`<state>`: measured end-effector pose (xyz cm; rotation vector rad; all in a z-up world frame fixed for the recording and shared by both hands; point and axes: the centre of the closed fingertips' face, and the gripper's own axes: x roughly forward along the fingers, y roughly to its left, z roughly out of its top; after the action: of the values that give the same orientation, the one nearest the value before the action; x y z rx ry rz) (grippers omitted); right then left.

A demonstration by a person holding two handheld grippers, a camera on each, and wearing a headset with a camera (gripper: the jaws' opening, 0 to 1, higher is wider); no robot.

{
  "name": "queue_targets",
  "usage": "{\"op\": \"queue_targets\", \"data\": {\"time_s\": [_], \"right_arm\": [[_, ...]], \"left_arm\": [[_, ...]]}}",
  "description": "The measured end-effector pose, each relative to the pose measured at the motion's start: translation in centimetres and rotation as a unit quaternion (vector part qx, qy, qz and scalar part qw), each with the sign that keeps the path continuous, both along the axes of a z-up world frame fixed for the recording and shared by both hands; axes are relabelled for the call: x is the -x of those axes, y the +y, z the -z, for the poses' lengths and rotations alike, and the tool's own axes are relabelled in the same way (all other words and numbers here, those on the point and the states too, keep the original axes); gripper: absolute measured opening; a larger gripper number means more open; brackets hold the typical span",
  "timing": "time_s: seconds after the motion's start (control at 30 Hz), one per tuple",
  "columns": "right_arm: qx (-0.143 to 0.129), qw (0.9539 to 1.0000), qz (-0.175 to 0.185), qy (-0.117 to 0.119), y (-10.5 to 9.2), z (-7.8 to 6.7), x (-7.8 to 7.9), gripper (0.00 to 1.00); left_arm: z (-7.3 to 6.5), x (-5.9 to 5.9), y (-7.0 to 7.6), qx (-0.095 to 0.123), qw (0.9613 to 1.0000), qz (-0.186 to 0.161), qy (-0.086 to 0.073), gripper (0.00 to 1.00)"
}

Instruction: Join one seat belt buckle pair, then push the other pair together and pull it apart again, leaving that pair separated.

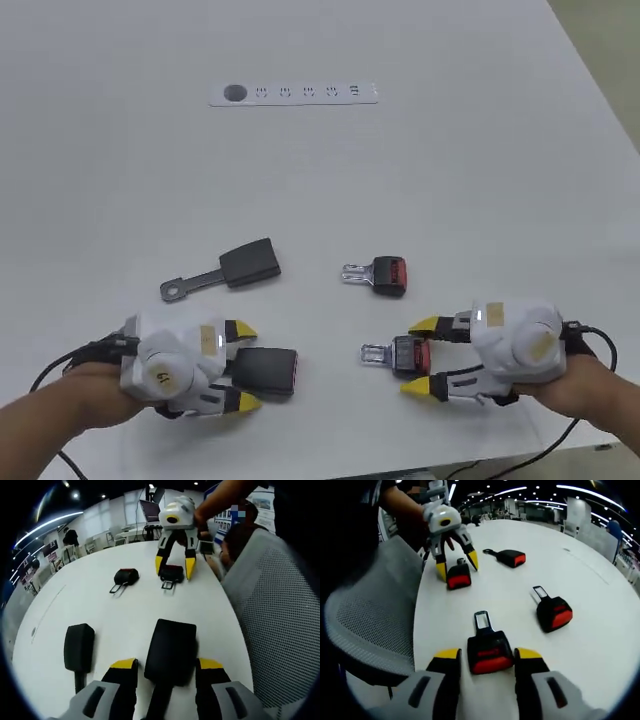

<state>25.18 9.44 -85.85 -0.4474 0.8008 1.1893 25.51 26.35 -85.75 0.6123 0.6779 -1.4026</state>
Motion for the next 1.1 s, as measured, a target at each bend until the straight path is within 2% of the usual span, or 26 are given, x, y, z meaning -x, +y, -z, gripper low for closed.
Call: {"op": "queue_targets", "data": {"time_s": [0.03,0.07,0.17,0.27,0.43,0.87,1.1], "right_arm": [[0.006,0.9999,-0.008,-0.005,-0.2,0.0,-0.1,0.38],[0.001,0.9999,-0.012,0.0,-0.1,0.0,0.0,0.37],[0.009,0.9992,-0.039,-0.005,-0.3,0.0,0.0,0.37],[0.015,0.9985,-0.052,0.002,-0.3,0.0,0.2,0.36],[0.029,0.9972,-0.068,0.004,-0.2,0.1,0.2,0.36],[0.029,0.9968,-0.074,0.011,1.3,0.3,0.2,0.35],[0.01,0.9972,-0.073,0.006,3.0,0.2,-0.1,0.35]], "left_arm": [[-0.2,-0.2,-0.3,0.014,0.9999,-0.002,-0.003,0.41],[-0.3,-0.1,-0.3,0.011,0.9999,0.01,-0.006,0.37],[-0.2,-0.2,-0.1,0.009,0.9999,-0.002,-0.008,0.36],[-0.2,-0.2,0.0,0.006,0.9999,-0.005,-0.012,0.36],[-0.1,-0.3,0.0,0.003,0.9999,-0.008,-0.01,0.35],[0.1,-0.5,-0.1,-0.001,0.9999,-0.012,-0.008,0.35],[0.1,-0.4,-0.1,-0.007,0.9999,-0.007,-0.007,0.35]]}}
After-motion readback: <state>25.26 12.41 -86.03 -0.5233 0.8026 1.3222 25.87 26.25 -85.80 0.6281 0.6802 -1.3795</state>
